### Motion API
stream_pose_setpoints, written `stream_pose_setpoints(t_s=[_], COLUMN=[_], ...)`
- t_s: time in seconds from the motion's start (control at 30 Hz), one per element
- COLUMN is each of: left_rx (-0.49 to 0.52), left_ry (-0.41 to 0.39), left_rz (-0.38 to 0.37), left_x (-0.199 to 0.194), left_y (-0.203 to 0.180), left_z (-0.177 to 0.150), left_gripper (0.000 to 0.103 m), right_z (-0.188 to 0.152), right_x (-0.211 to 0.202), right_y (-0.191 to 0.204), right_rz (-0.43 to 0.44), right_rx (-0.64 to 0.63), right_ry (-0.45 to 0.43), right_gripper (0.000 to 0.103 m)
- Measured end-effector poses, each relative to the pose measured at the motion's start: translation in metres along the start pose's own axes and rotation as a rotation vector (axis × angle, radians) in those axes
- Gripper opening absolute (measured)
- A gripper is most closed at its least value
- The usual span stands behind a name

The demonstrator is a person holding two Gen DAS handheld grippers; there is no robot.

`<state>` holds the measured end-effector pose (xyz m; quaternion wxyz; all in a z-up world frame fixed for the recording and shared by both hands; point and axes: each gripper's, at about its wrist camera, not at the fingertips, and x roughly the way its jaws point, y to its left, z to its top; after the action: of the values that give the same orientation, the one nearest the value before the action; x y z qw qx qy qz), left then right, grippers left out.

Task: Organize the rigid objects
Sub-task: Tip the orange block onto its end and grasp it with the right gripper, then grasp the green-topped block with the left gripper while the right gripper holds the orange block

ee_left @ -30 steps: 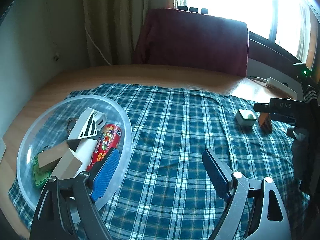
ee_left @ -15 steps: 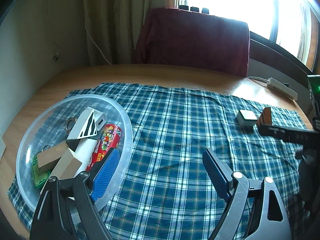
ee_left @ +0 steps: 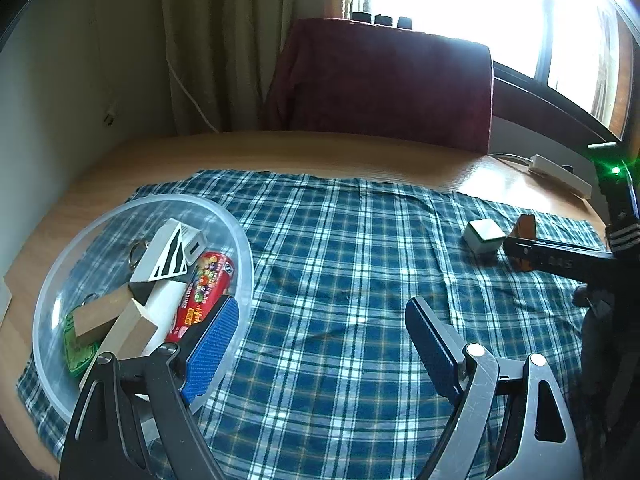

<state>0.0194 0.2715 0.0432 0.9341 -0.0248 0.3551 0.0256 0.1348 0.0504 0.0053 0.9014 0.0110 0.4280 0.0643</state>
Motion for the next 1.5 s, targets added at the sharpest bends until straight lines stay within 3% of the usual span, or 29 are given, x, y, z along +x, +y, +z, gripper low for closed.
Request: stream_pose_setpoints(t_s=[0.1,0.4,0.87,1.27,1.5], left_rx=[-0.003,0.016,0.084,0.109,0.110], left_ry=[0.007,0.028,0.109,0.154,0.157], left_rz=[-0.010,-0.048,-0.161,-0.200,-0.193], left_x=[0.001,0.007,0.043,0.079,0.097], left_y=[-0.002,-0.021,-0.093,-0.140,-0.160], left_z=[0.001,0.013,0.036,0.060,0.068], left_gripper=[0.086,0.086,0.086,0.086,0.086], right_z=[-0.003,-0.020,-0.038,-0.040,-0.040], right_x=[-0.003,-0.025,-0.040,-0.035,-0.035], right_y=[-0.001,-0.013,-0.032,-0.031,-0.029], right_rz=[-0.006,0.000,0.007,0.017,0.026], right_rx=[-0.017,0.014,0.035,0.054,0.050], right_ry=[-0.002,-0.027,-0.025,-0.021,-0.028], right_gripper=[0.032,0.031,0.031,0.032,0.040])
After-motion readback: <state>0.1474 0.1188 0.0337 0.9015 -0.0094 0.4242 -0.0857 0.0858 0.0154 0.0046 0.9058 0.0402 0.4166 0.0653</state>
